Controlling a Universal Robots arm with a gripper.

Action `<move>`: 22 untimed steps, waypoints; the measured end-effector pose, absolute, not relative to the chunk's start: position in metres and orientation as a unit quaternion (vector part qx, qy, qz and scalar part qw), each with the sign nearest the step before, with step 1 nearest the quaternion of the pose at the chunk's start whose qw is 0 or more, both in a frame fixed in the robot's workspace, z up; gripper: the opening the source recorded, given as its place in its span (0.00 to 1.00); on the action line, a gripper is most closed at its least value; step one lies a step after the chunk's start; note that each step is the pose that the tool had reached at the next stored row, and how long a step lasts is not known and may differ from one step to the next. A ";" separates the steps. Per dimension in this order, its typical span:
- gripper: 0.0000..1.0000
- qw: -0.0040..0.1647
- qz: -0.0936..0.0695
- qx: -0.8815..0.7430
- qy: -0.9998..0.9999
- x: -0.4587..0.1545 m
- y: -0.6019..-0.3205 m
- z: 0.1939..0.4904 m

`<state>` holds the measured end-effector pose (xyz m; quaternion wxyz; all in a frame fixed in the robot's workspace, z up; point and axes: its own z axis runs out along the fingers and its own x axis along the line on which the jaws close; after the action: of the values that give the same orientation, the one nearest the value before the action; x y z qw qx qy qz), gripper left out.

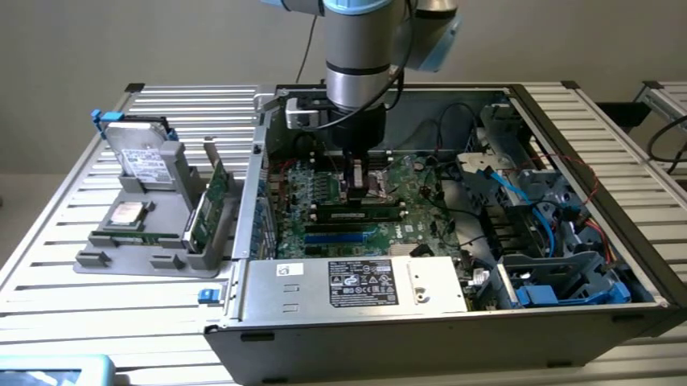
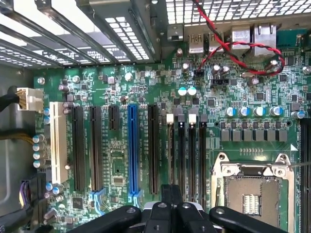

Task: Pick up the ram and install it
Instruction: 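Press down the ram until it locks into place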

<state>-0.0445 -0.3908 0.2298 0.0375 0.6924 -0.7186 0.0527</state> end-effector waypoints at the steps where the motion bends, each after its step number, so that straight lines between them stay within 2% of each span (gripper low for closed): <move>1: 0.11 0.037 0.053 0.692 -0.719 -0.045 -0.391 0.229; 18: 0.11 0.035 0.055 0.692 -0.719 -0.045 -0.391 0.224; 22: 0.11 0.035 0.055 0.692 -0.719 -0.042 -0.391 0.233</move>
<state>-0.0417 -0.3912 0.2331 0.0354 0.6922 -0.7187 0.0549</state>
